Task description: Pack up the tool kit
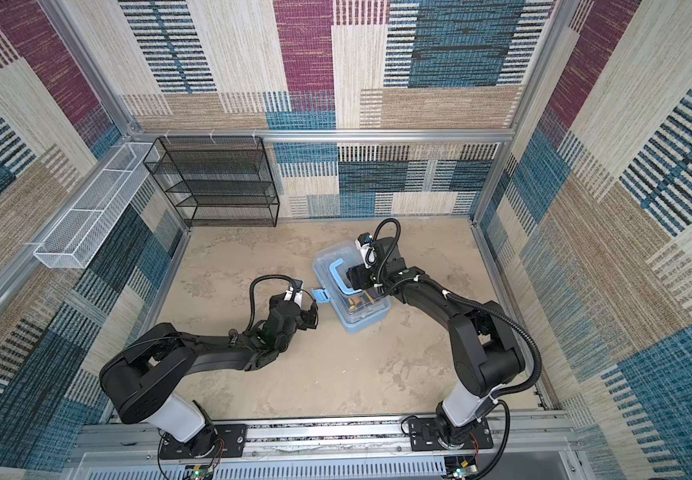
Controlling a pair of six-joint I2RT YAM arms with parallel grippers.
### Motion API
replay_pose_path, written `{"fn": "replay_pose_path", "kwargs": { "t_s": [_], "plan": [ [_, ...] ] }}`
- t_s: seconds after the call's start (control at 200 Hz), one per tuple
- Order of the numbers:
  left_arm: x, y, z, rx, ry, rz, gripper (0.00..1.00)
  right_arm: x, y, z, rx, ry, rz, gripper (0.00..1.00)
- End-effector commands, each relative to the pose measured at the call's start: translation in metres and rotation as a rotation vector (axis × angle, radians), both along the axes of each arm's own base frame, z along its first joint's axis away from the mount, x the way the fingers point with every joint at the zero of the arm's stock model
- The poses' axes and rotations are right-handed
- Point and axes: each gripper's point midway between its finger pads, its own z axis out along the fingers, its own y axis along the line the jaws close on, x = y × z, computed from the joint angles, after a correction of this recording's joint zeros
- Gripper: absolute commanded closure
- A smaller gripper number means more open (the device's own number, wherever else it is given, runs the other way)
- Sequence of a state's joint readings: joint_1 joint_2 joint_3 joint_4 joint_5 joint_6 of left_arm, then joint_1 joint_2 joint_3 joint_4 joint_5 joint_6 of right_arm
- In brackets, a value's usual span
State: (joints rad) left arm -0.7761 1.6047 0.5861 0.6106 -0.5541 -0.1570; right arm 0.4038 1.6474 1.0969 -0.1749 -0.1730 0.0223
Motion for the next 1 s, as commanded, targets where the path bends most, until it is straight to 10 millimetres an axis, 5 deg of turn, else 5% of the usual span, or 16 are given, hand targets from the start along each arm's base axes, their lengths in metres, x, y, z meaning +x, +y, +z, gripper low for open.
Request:
{"fn": "replay_pose_path", "kwargs": {
  "t_s": [0.0, 0.351, 0.626, 0.992],
  "plan": [
    [0.001, 0.002, 0.006, -0.029, -0.015, 0.02, 0.06, -0.001, 0.001, 0.005, 0.015, 0.012, -0.005, 0.15],
    [-0.004, 0.008, -0.003, -0.012, 0.023, 0.027, 0.06, -0.001, 0.001, 0.008, 0.022, 0.01, -0.008, 0.1],
    [-0.005, 0.011, -0.001, -0.023, 0.024, 0.027, 0.06, 0.001, 0.003, 0.03, 0.063, -0.035, -0.019, 0.09],
    [-0.003, 0.007, -0.005, -0.037, 0.044, 0.01, 0.06, -0.004, 0.01, 0.045, 0.124, -0.047, 0.006, 0.15]
  ]
}}
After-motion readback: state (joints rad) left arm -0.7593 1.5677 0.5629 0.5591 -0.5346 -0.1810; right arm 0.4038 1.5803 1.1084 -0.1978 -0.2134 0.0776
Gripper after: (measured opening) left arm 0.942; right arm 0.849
